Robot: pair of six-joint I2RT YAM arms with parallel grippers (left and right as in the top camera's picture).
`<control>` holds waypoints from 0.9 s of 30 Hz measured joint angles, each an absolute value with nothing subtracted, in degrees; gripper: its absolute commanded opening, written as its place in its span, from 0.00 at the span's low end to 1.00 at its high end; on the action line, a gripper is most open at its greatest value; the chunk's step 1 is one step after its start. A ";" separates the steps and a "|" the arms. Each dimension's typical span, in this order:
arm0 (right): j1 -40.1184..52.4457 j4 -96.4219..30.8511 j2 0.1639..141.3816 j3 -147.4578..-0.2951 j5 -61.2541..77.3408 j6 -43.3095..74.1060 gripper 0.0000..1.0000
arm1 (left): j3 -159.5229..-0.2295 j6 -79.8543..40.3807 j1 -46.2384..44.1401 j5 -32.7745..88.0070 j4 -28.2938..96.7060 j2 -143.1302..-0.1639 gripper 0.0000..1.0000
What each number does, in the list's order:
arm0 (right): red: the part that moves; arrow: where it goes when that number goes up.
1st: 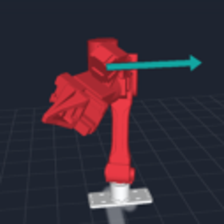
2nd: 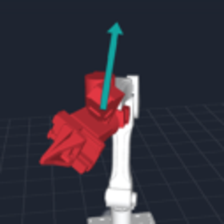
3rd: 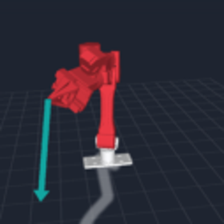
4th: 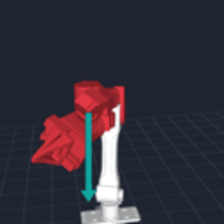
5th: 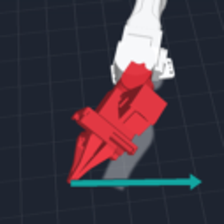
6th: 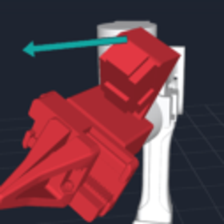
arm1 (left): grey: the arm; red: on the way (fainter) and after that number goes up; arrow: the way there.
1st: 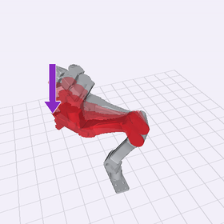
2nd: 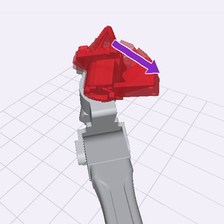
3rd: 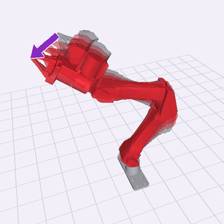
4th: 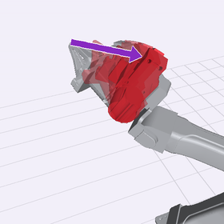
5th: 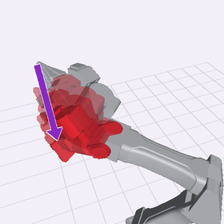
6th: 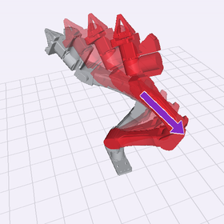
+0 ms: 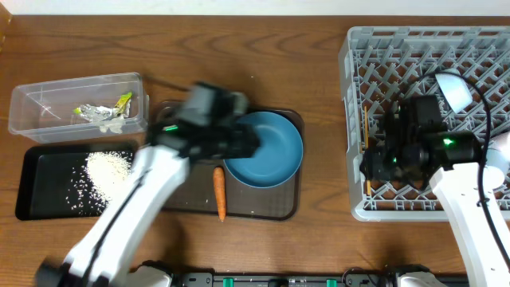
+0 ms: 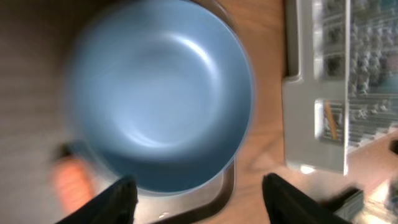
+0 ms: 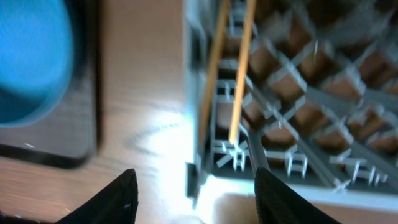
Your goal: Sort waste into correct bins and load items into the dishwasher rack
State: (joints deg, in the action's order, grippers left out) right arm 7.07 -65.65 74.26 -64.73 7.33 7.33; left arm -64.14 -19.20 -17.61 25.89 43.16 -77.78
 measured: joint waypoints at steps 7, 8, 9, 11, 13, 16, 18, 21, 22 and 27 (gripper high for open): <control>16.84 -55.48 74.52 -69.76 9.15 8.40 0.59 | -64.20 -19.25 -1.96 16.97 57.76 -67.57 0.77; 18.31 -54.48 74.85 -69.76 9.08 8.80 0.58 | -64.20 -19.27 -0.01 15.99 58.63 -67.31 0.77; 19.84 -53.30 75.48 -69.78 8.75 9.39 0.57 | -64.20 -19.25 1.41 15.38 59.16 -67.26 0.78; 22.46 -51.11 77.60 -69.82 7.64 10.85 0.56 | -64.20 -19.25 3.14 14.46 59.75 -67.42 0.78; 24.12 -49.06 80.42 -69.82 6.90 12.05 0.52 | -64.20 -19.25 4.12 13.89 59.90 -67.61 0.78; 25.91 -46.33 86.13 -69.82 5.85 13.82 0.51 | -64.20 -19.25 4.36 13.34 60.01 -68.14 0.78; 26.59 -44.51 89.97 -69.82 4.89 15.22 0.51 | -64.20 -19.25 4.36 13.30 60.01 -68.51 0.78; 26.87 -41.47 94.87 -69.82 3.99 16.93 0.51 | -64.20 -19.25 4.36 13.26 60.01 -68.79 0.78; 26.87 -40.73 96.33 -69.82 3.79 17.45 0.51 | -64.20 -19.25 4.36 13.26 59.99 -68.82 0.78; 26.87 -37.28 103.96 -69.82 3.81 19.86 0.39 | -64.20 -19.25 4.36 13.13 60.01 -68.90 0.78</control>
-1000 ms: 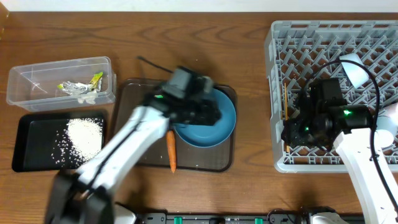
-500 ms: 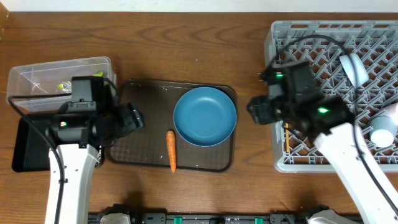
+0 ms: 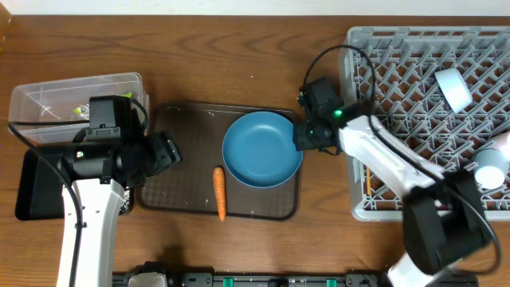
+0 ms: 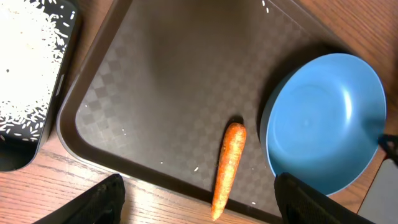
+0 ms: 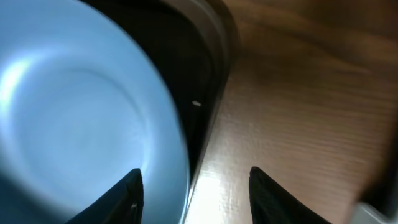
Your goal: Sort waste into correct bins and load items into the dishwasher rack
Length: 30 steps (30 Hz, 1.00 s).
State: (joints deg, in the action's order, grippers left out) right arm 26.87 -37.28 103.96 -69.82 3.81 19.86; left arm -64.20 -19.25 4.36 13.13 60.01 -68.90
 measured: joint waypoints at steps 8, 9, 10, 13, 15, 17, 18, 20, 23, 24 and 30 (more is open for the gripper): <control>26.89 -33.52 109.93 -69.80 6.83 21.39 0.01 | -64.20 -19.27 4.36 13.13 60.03 -68.90 0.78; 26.89 -33.39 110.00 -69.80 6.87 21.52 0.01 | -64.20 -19.25 4.36 13.13 60.01 -68.90 0.78; 26.92 -33.26 110.00 -69.80 6.90 21.87 0.01 | -64.20 -19.25 4.36 13.13 60.05 -68.90 0.78; 26.96 -33.04 109.97 -70.19 6.94 21.93 0.01 | -64.20 -19.25 4.36 13.10 60.03 -68.90 0.78; 27.00 -33.12 109.97 -70.24 6.85 21.96 0.01 | -64.20 -19.25 4.36 13.10 60.03 -68.90 0.78; 27.09 -33.19 109.97 -70.24 6.61 21.96 0.01 | -64.20 -19.25 4.36 13.10 60.03 -68.90 0.78; 27.14 -33.28 109.97 -70.26 6.46 21.96 0.01 | -64.20 -19.25 4.36 13.10 60.05 -68.90 0.78; 27.14 -33.82 109.97 -70.37 6.17 21.98 0.01 | -64.20 -19.25 4.36 13.10 60.05 -68.90 0.78; 27.03 -35.79 109.40 -70.50 5.32 22.00 0.01 | -64.20 -19.25 4.36 13.10 60.07 -68.90 0.78; 26.89 -36.56 108.88 -70.50 4.75 21.98 0.01 | -64.20 -19.25 4.36 13.10 60.07 -68.90 0.78; 23.31 -40.40 100.42 -70.57 -2.04 21.02 0.01 | -64.20 -19.25 4.36 13.10 60.07 -68.90 0.78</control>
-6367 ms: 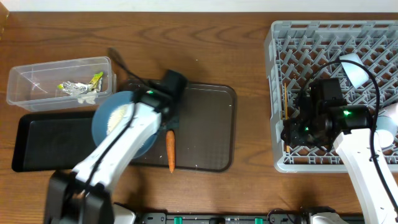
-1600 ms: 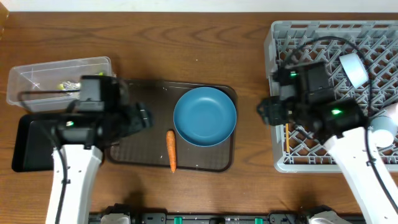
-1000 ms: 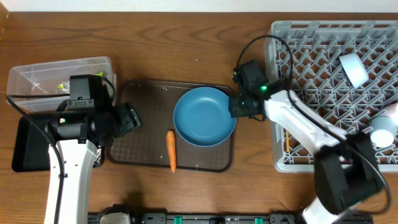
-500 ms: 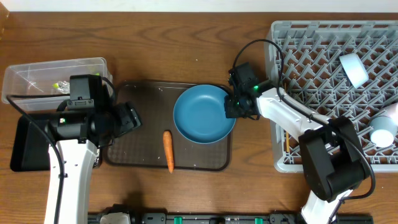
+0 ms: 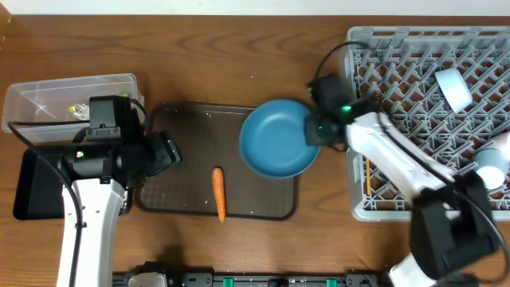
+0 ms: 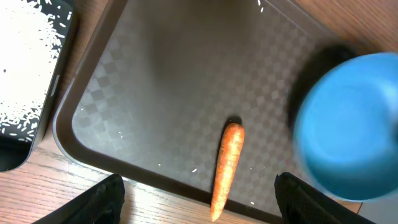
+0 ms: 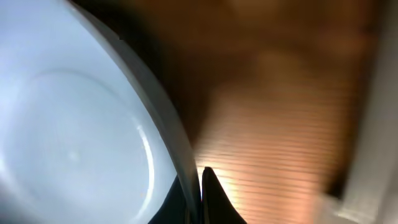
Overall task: Sort waste into correct bins and load items into the dishwasher rack
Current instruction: 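Grasp the blue plate with right gripper and lift it, then stand the blue plate upright in the dish rack and release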
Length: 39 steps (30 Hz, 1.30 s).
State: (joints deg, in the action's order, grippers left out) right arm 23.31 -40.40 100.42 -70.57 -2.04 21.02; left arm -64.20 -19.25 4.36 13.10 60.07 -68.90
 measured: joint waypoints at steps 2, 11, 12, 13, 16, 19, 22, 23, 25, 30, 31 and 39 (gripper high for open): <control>21.43 -41.19 96.09 -70.81 -3.33 20.16 0.01 | -64.20 -19.25 4.36 13.10 60.10 -68.90 0.78; 14.04 -42.22 77.97 -72.27 -15.64 14.15 0.01 | -64.20 -19.25 4.36 13.10 60.10 -68.90 0.78; 13.34 -42.19 76.84 -72.27 -18.68 13.82 0.01 | -64.20 -19.25 4.36 13.10 60.10 -68.90 0.78; 12.82 -42.11 75.79 -72.27 -22.35 13.45 0.01 | -64.20 -19.25 4.36 13.10 60.12 -68.90 0.78; 12.01 -40.51 74.50 -72.27 -35.24 12.73 0.01 | -64.20 -19.25 4.36 13.10 60.07 -68.90 0.78; 11.44 -36.47 74.98 -72.27 -48.56 11.49 0.01 | -64.20 -19.25 4.36 13.10 60.10 -68.90 0.78; 11.14 -27.86 76.27 -72.27 -60.03 7.70 0.01 | -64.20 -19.25 4.40 13.10 60.14 -68.90 0.78; 11.05 -24.10 76.88 -72.29 -63.07 5.69 0.01 | -64.18 -19.25 4.40 13.08 60.14 -68.93 0.78; 10.90 -18.39 78.11 -72.38 -66.76 2.02 0.01 | -64.18 -19.25 4.40 13.10 60.12 -68.93 0.78; 10.22 -8.64 83.42 -72.51 -72.69 -7.53 0.01 | -64.18 -19.25 4.40 13.10 60.23 -68.97 0.78; 9.87 -8.21 84.44 -72.51 -73.28 -8.49 0.01 | -64.18 -19.25 4.40 13.08 60.18 -68.97 0.78; 7.25 -7.09 95.50 -72.51 -77.95 -13.10 0.01 | -64.18 -19.25 4.40 13.10 60.18 -68.97 0.78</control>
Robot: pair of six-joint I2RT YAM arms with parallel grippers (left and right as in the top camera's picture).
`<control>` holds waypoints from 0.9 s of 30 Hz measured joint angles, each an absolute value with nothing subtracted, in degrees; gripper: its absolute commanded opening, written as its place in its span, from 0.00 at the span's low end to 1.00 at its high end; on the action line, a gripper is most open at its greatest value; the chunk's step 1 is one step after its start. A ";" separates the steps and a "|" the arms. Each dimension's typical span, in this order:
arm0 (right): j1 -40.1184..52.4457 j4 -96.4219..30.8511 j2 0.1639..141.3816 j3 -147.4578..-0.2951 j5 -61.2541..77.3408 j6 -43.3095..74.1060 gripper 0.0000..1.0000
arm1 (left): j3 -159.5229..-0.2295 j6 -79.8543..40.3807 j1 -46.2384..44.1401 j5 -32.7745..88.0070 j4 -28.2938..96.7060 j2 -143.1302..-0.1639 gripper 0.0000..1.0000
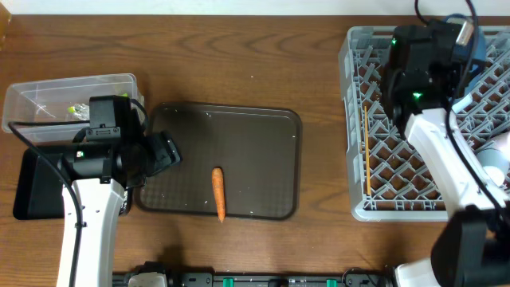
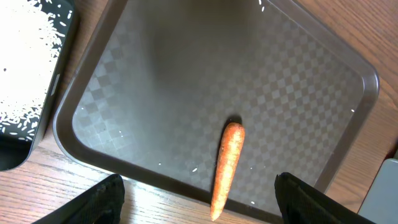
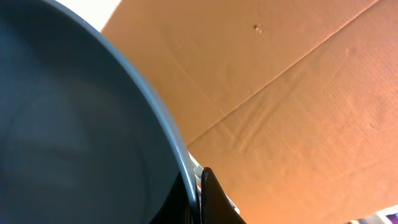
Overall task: Sort waste into correct bins and load items into the dishwasher rack
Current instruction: 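Stand the blue plate upright in the dish rack and release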
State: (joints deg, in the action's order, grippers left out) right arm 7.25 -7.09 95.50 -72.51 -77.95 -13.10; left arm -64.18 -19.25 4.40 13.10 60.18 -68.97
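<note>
The blue bowl [image 3: 74,124] fills the left of the right wrist view, and my right gripper [image 3: 198,193] is shut on its rim. Overhead, that gripper [image 1: 414,56] is over the back of the grey dishwasher rack [image 1: 357,119]. Only a blue sliver of the bowl [image 1: 478,57] shows behind the arm. An orange carrot [image 1: 218,194] lies on the brown tray [image 1: 263,127]. My left gripper [image 1: 163,151] hangs open over the tray's left edge. In its wrist view the carrot [image 2: 226,168] lies between the spread fingers [image 2: 102,199].
A clear container [image 1: 72,100] with wrappers stands at the back left. A black bin of rice [image 2: 25,62] sits beside the tray, mostly under the left arm. Chopsticks [image 1: 366,151] lie in the rack's left side. A white cup [image 1: 494,171] stands at its right.
My right gripper, still shut on the bowl's rim, has gone from the tray's right edge to over the back of the rack. The left arm and carrot have not moved.
My left gripper was first over the bowl on the tray, with the right one at the rack's front left. Then the left stood at the tray's left edge and the right was open at the bowl's rim. It then shut on the rim, and the bowl now hangs over the rack.
</note>
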 measured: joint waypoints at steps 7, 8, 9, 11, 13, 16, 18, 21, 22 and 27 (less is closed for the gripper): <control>7.27 -5.93 99.29 -72.51 -78.72 -13.96 0.01 | -64.18 -19.25 4.40 13.10 60.18 -68.97 0.78; 7.27 -6.04 99.35 -72.51 -78.72 -13.96 0.01 | -64.18 -19.25 4.40 13.10 60.18 -68.97 0.78; 7.27 -6.24 99.37 -72.51 -78.72 -13.96 0.01 | -64.18 -19.25 4.40 13.10 60.18 -68.97 0.78; 7.42 -6.98 99.39 -72.51 -78.59 -13.98 0.01 | -64.18 -19.25 4.40 13.10 60.18 -68.97 0.78; 7.73 -7.90 99.42 -72.51 -78.15 -13.93 0.01 | -64.18 -19.25 4.40 13.08 60.16 -68.97 0.78; 8.71 -8.51 99.42 -72.51 -77.28 -13.93 0.01 | -64.18 -19.25 4.40 13.10 60.05 -68.97 0.78; 9.39 -8.80 99.42 -72.51 -76.55 -13.93 0.01 | -64.18 -19.25 4.40 13.10 60.03 -68.97 0.78; 10.76 -10.22 99.42 -72.55 -75.81 -13.96 0.01 | -64.18 -19.25 4.40 13.08 60.03 -68.97 0.78; 11.18 -10.83 99.42 -72.58 -75.66 -13.93 0.01 | -64.18 -19.25 4.40 13.10 60.03 -68.97 0.78; 11.94 -11.44 99.42 -72.60 -75.46 -13.93 0.01 | -64.18 -19.25 4.40 13.08 60.03 -68.97 0.78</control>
State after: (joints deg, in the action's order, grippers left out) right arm 11.94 -11.44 99.42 -72.60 -75.46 -13.93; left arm -64.18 -19.25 4.40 13.08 60.03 -68.97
